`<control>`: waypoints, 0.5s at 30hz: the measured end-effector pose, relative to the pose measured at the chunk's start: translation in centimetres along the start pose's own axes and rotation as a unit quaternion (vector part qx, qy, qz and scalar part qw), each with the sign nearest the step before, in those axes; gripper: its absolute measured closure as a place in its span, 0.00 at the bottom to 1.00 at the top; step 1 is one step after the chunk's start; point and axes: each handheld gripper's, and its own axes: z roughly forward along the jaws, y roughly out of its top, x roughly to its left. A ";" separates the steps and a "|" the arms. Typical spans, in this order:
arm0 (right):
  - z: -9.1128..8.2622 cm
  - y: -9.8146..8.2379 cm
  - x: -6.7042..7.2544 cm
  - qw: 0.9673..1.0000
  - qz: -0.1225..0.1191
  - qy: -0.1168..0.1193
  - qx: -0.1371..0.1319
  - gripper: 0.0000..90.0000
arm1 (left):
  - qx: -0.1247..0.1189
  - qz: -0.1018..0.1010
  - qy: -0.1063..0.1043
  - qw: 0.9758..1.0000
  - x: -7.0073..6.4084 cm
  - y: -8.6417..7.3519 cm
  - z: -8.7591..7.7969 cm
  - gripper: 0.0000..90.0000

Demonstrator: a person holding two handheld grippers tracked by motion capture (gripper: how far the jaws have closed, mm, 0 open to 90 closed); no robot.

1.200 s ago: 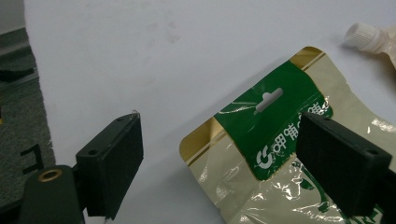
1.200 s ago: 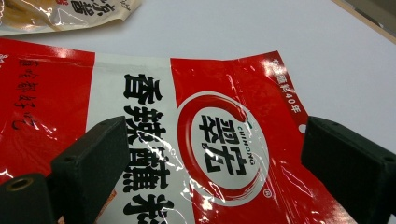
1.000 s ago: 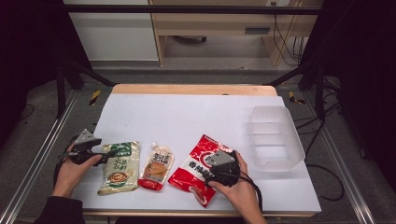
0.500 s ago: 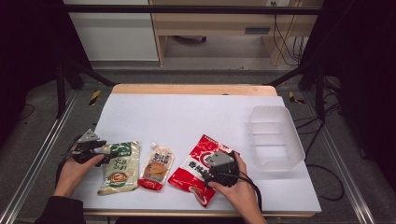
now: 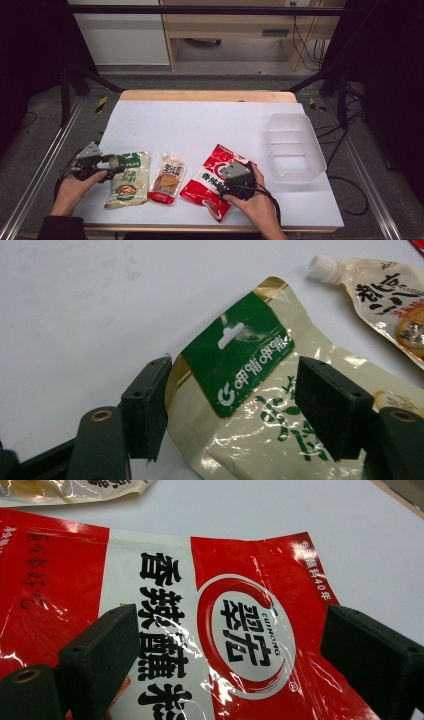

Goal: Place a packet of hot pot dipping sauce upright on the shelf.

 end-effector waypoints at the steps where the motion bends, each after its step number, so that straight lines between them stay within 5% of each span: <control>1: 0.0 0.0 0.0 1.000 -0.001 0.000 0.000 0.11 | -0.014 -0.015 -0.002 1.000 -0.4 -0.1 0.0 0.36; 3: 0.0 0.0 0.0 1.000 -0.003 0.000 0.000 0.11 | -0.041 -0.050 -0.009 0.998 -1.1 -0.2 0.1 0.37; 5: 0.0 0.0 0.0 1.000 -0.004 0.000 0.002 0.11 | -0.022 -0.039 -0.012 0.999 -1.0 -0.5 -0.4 0.38; 7: -0.1 0.0 0.0 1.000 -0.005 0.002 0.002 0.11 | -0.030 -0.057 -0.024 0.998 -1.3 -0.9 -0.5 0.39; 10: -0.1 0.0 0.1 1.000 -0.006 0.003 0.002 0.11 | 0.004 -0.024 -0.024 0.999 -0.5 -1.0 -0.9 0.39; 15: 0.0 0.0 0.2 1.000 -0.010 0.005 0.006 0.11 | 0.000 -0.020 -0.013 1.000 -0.3 -1.4 -0.1 0.42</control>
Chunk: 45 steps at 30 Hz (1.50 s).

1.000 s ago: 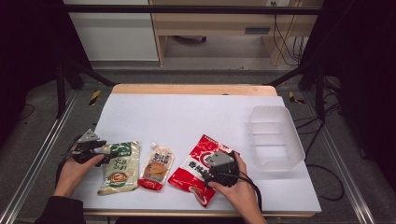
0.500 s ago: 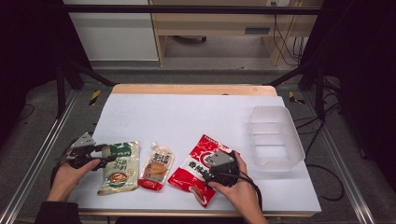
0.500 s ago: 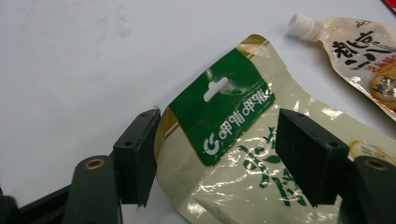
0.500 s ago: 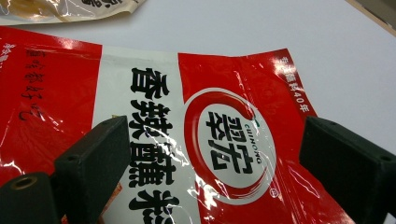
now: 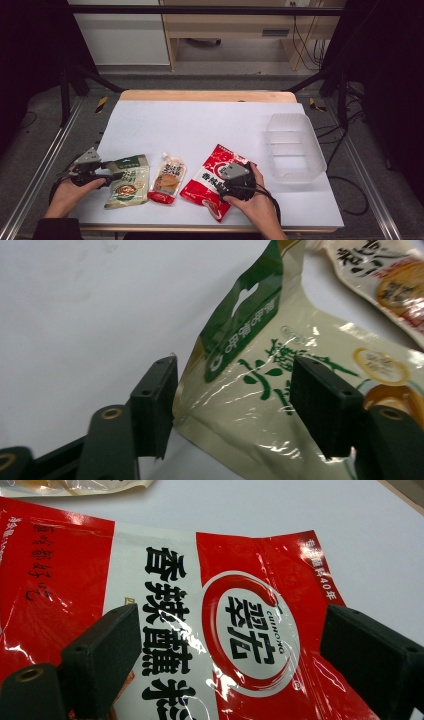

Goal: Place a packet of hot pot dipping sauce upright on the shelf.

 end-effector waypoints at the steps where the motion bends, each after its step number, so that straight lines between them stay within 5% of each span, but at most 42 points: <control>1: 0.0 0.0 0.0 1.000 -0.002 -0.001 0.002 0.11 | 0.003 0.002 0.003 1.000 0.2 0.0 0.1 0.43; 11: 0.2 0.1 0.3 1.000 -0.007 0.001 0.005 0.12 | 0.004 0.005 0.025 1.000 1.1 0.3 0.4 0.82; 18: 0.2 0.1 0.2 1.000 -0.007 0.001 0.005 0.12 | 0.021 0.015 0.024 0.999 1.2 0.3 0.3 0.97; 21: 0.1 0.0 0.2 1.000 -0.006 -0.001 0.005 0.12 | 0.018 0.015 0.025 0.999 1.0 0.6 0.0 0.99; 25: 0.1 0.0 0.1 1.000 -0.005 0.000 0.002 0.12 | -0.016 -0.007 0.027 0.999 0.4 1.2 -1.0 1.00; 34: -0.1 0.1 0.0 1.000 -0.004 0.002 0.000 0.12 | -0.063 -0.011 0.016 0.998 -1.5 3.7 -4.5 1.00; 45: -0.1 0.0 -0.1 1.000 0.000 0.005 0.002 0.11 | -0.099 0.022 -0.022 0.995 -5.4 6.4 -7.9 1.00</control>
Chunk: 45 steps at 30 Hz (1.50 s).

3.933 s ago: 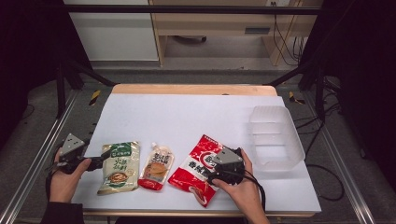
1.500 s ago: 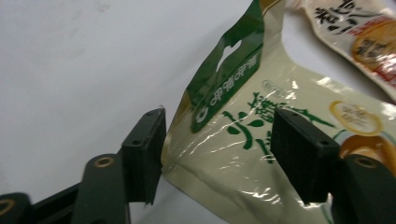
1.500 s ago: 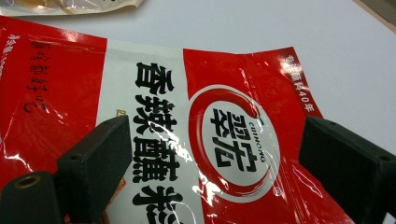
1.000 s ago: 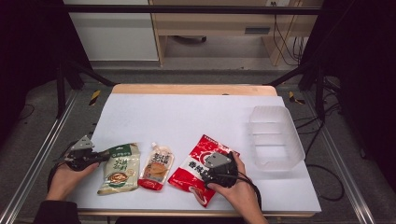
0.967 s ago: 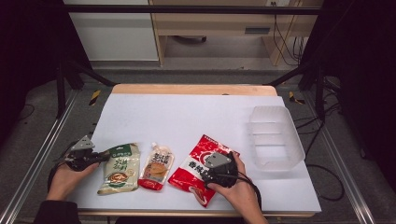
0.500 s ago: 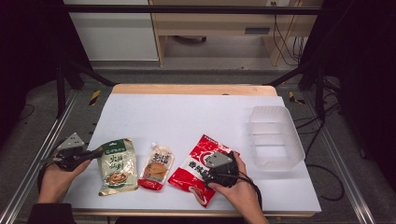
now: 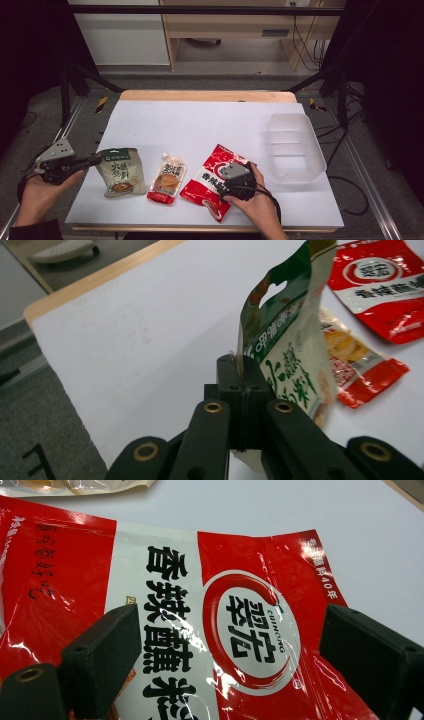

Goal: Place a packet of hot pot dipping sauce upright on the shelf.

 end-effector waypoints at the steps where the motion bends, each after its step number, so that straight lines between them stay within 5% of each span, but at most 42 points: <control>1: 0.0 0.0 0.0 1.000 0.000 0.000 0.001 0.11 | -0.003 0.002 0.000 1.000 -0.5 0.3 -0.2 1.00; 6: 0.1 0.0 0.0 1.000 -0.001 0.002 0.002 0.11 | -0.009 0.015 0.008 1.000 -1.4 1.3 -0.4 1.00; 11: 0.2 -0.1 0.0 1.000 -0.007 0.004 0.012 0.11 | -0.025 0.002 0.040 0.999 -1.1 1.4 0.6 1.00; 20: 0.3 -0.1 0.1 1.000 -0.017 0.008 0.023 0.10 | -0.029 0.009 0.038 0.999 -1.8 1.6 1.4 1.00; 24: 0.3 -0.2 -0.1 0.999 -0.010 0.015 0.030 0.11 | -0.035 0.012 0.023 0.999 -2.8 2.2 1.8 1.00; 27: 0.1 -0.2 -0.3 0.999 -0.002 0.033 0.023 0.11 | -0.033 0.027 0.012 0.999 -3.8 2.8 2.1 1.00; 28: 0.0 -0.2 -0.2 0.999 0.004 0.042 0.021 0.11 | -0.017 0.046 0.015 0.999 -3.9 3.1 2.0 1.00; 31: -0.2 0.4 -0.2 0.998 0.011 0.056 0.008 0.10 | -0.022 0.051 0.006 0.998 -5.1 3.8 2.5 1.00; 33: -0.7 1.3 -0.2 0.999 -0.014 0.049 0.009 0.10 | -0.026 0.053 0.001 0.998 -5.8 4.2 2.9 1.00; 38: -2.1 3.3 -0.9 0.998 -0.023 0.063 0.007 0.11 | -0.041 0.047 -0.026 0.998 -7.4 5.2 4.0 1.00; 45: -3.9 5.8 -2.5 0.995 -0.054 0.074 0.026 0.15 | -0.032 0.058 -0.048 0.997 -8.9 6.0 5.7 1.00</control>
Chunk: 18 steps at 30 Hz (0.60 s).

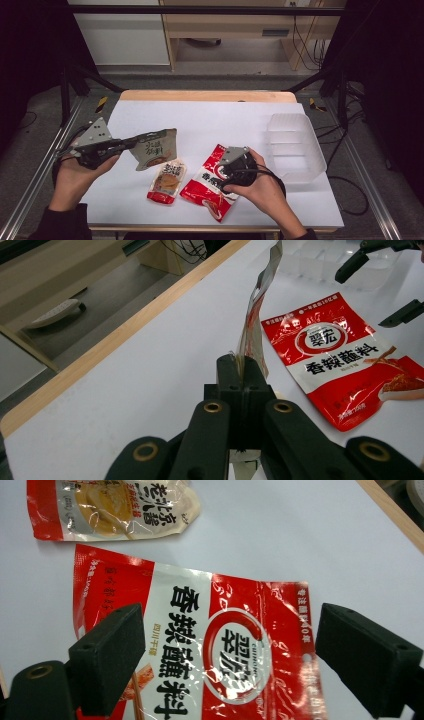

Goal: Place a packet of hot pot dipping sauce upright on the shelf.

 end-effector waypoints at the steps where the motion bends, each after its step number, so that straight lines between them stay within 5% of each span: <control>1: -0.2 0.3 -0.3 1.000 -0.007 0.004 0.004 0.16 | 0.001 0.000 -0.004 1.000 -0.2 0.1 0.3 1.00; 4: -0.8 1.5 -0.8 1.000 -0.018 0.018 0.013 0.22 | 0.003 0.004 -0.018 1.000 -0.9 0.2 1.0 1.00; 10: -2.8 4.2 -1.7 0.997 -0.067 0.018 0.029 0.31 | 0.015 0.010 -0.039 0.999 -2.4 0.4 3.0 1.00; 18: -4.8 7.0 -2.7 0.994 -0.104 0.016 0.032 0.36 | 0.028 0.019 -0.064 0.997 -4.5 0.4 5.2 1.00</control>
